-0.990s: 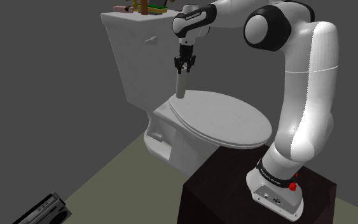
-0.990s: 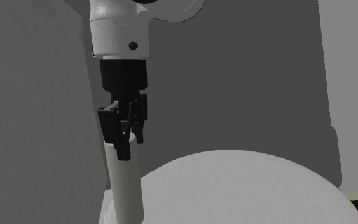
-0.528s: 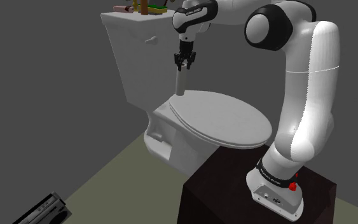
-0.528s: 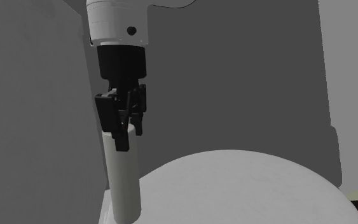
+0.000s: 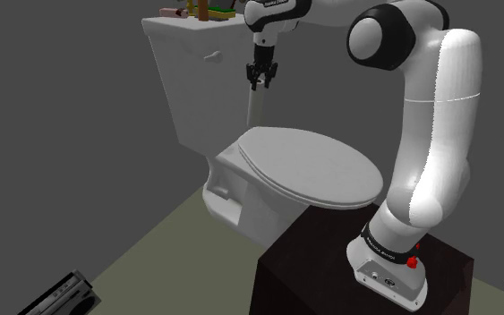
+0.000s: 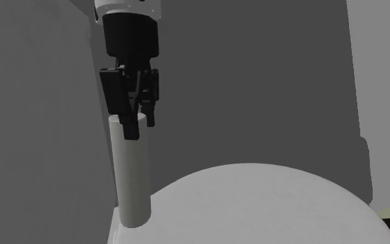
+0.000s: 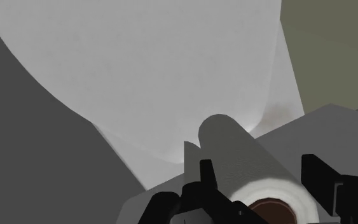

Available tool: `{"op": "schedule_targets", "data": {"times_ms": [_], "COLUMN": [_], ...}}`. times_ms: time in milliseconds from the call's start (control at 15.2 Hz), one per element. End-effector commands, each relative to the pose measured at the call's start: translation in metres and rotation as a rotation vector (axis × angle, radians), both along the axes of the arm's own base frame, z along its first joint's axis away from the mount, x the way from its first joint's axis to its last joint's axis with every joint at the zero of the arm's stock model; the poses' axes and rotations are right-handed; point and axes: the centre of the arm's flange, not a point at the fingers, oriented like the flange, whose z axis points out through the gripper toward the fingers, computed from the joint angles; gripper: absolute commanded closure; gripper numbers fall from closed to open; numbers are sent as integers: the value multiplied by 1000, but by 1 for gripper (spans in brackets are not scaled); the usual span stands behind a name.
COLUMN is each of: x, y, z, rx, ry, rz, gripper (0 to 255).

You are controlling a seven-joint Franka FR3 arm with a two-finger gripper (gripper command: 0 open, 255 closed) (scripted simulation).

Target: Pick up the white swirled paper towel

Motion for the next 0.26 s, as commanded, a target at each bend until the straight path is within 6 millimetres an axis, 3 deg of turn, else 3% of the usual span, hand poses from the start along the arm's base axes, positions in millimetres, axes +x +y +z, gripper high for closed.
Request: {"op": "schedule_targets", "data": {"times_ms": [0,198], "x": [1,1], "y": [0,0], "z": [10,17], "rx": [0,0], "ry": [1,1], "rz": [0,0], "gripper": [255,255]}}
